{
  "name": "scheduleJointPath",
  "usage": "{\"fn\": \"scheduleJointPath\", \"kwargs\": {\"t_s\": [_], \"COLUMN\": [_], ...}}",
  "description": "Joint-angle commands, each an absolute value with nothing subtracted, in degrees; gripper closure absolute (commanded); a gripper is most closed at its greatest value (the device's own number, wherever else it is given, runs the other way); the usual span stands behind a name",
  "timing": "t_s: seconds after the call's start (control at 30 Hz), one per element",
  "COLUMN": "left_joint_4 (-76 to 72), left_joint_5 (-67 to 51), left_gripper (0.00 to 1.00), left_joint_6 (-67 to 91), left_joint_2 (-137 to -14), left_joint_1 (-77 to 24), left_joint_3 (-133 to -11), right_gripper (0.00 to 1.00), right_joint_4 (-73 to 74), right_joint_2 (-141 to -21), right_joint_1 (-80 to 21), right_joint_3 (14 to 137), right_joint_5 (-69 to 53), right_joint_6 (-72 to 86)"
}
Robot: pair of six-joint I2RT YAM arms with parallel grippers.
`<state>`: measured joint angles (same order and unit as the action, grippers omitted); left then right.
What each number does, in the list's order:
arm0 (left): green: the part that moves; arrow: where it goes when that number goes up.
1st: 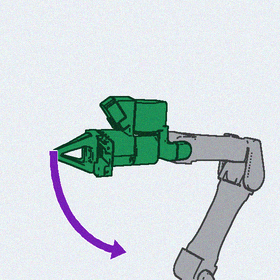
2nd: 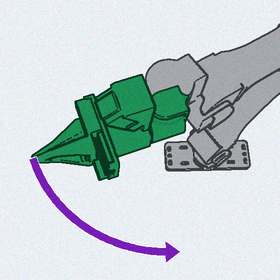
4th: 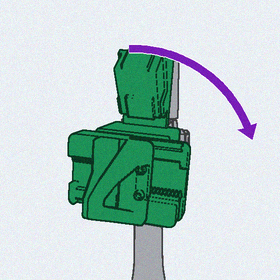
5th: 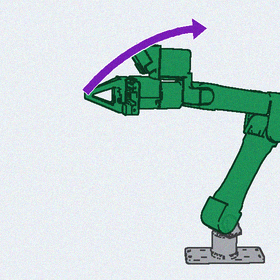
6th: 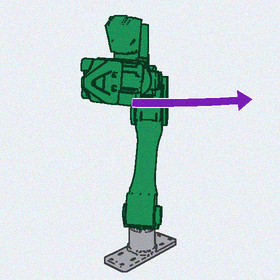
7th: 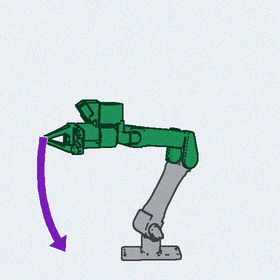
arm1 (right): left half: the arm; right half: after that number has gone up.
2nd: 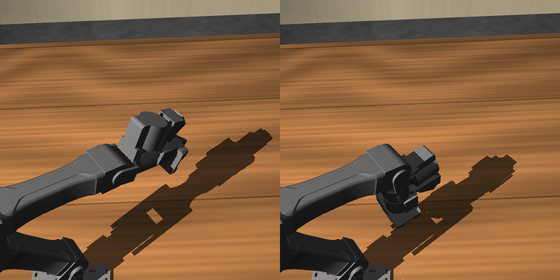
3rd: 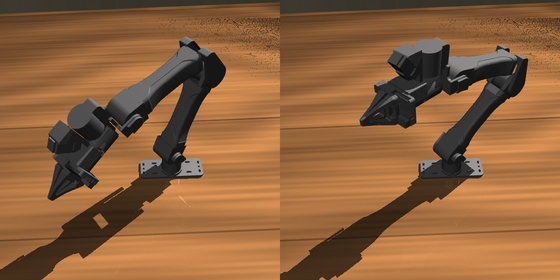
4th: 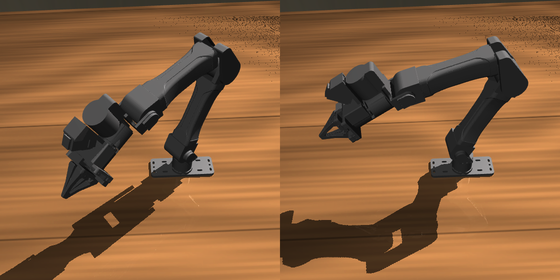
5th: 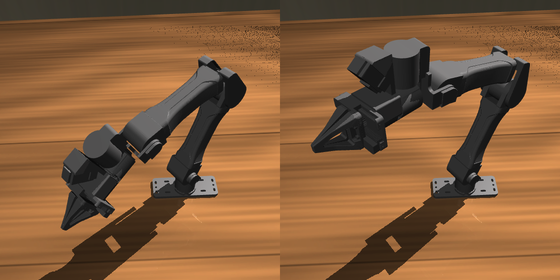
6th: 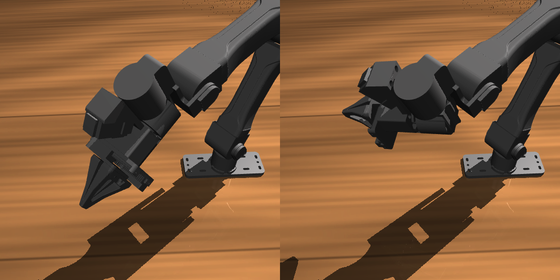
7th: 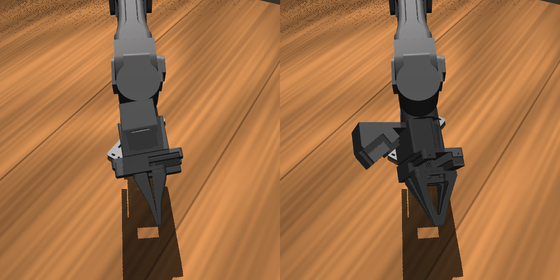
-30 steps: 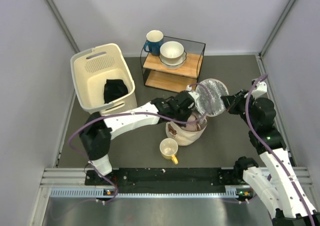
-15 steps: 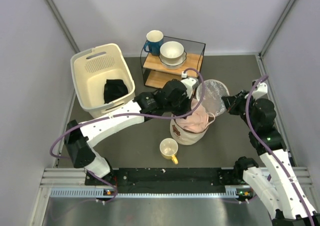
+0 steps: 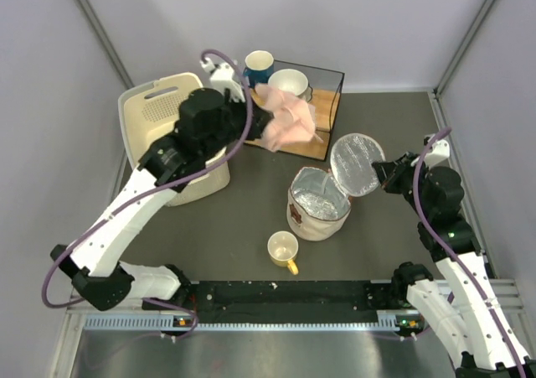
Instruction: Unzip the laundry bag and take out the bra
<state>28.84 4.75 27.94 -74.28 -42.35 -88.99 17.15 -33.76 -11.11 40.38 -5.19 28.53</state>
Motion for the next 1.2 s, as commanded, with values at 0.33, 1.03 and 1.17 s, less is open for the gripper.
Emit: {"fn": "scheduleJointPath", "kwargs": {"t_s": [0.33, 1.03, 1.17], "left_joint_4": [37.3, 35.0, 34.9], "left_joint_5": [31.5, 17.4, 6.2], "left_gripper": [1.0, 0.01, 0.01], "left_joint_6": [18.7, 24.5, 22.9], "left_joint_2": [-65.0, -75.9, -68.2], "left_joint_1": [-16.5, 1.7, 1.1], "left_joint_3": [-93.0, -86.5, -83.1], "right_gripper": [1.0, 1.0, 1.0], "right_joint_4": [14.6, 20.2, 20.7], "right_joint_2": [-33.7, -33.7, -36.1], "right_joint_1": [-11.0, -10.9, -11.0], "right_joint_3": [40.4, 44.1, 46.5], "right_joint_5": [-7.3, -1.3, 6.0], "right_joint_6": [29.0, 27.3, 24.8]}}
